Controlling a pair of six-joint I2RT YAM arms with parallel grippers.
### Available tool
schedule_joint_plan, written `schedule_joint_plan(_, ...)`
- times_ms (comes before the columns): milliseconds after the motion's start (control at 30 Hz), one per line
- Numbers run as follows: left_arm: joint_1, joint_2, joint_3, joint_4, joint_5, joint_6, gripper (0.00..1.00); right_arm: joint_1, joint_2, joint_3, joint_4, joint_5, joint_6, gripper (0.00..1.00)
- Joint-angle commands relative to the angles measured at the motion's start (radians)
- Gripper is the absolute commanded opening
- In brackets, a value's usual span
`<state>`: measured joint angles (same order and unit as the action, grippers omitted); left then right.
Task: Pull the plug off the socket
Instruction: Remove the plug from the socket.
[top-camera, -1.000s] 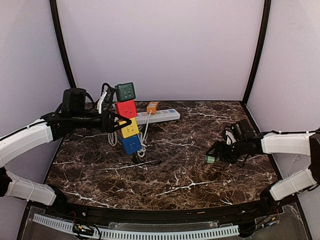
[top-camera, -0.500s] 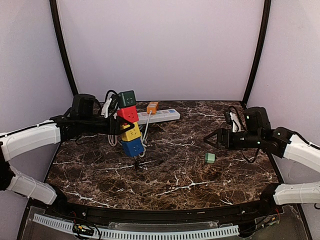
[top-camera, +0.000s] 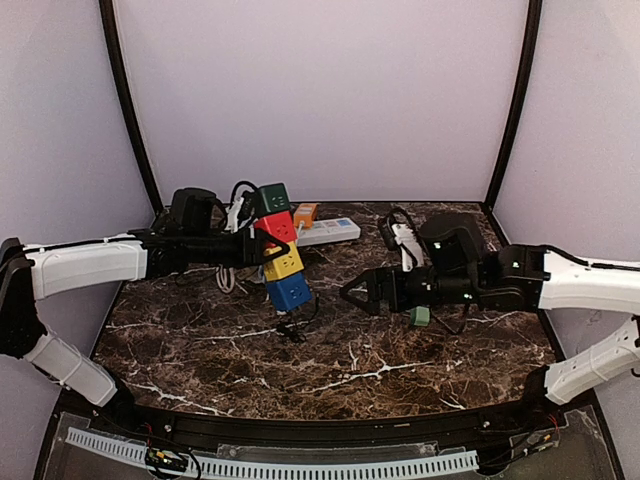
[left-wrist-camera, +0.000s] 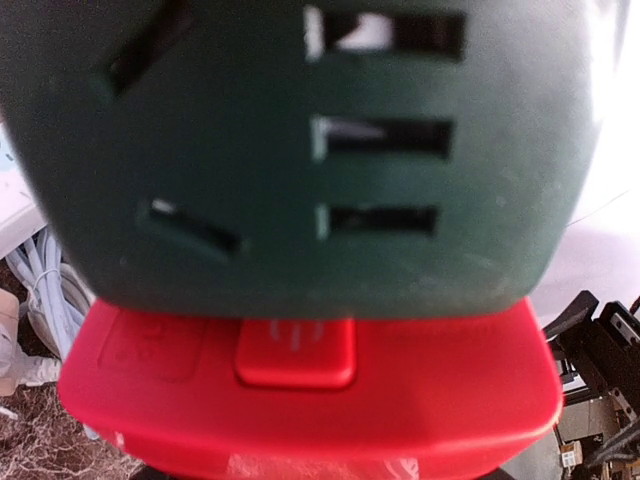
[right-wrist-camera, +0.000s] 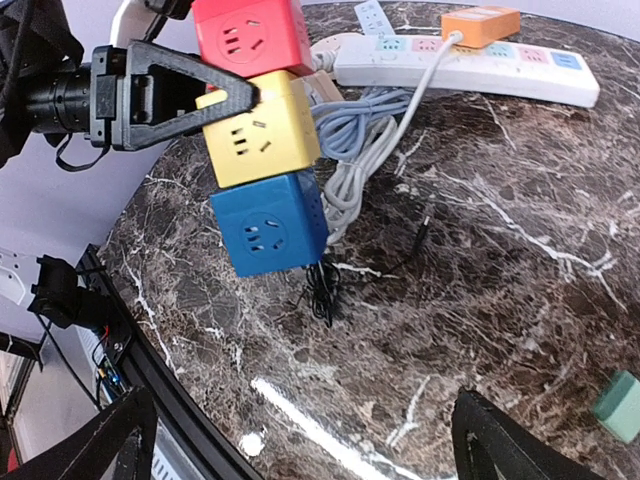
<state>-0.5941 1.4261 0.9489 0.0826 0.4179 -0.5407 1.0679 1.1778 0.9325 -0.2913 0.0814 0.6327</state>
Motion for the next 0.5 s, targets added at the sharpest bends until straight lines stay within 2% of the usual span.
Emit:
schedule_joint_plan(0, -0.003, -0.06, -0.011, 0.135, 0.045, -0.013, 0.01, 0.088, 0.164, 0.118, 0.061, 0.139, -0.028, 0.97)
schedule_joint_plan(200, -0.003, -0.08, 0.004, 0.116, 0.057, 0.0, 0.01, 0.119, 0.356, 0.251, 0.085, 0.131, -0.049, 0.98)
schedule_joint_plan(467, -0.003, -0.095, 0.007, 0.123, 0.081, -0.01, 0.01, 0.117, 0.492, 0.343, 0.083, 0.182, -0.079, 0.99)
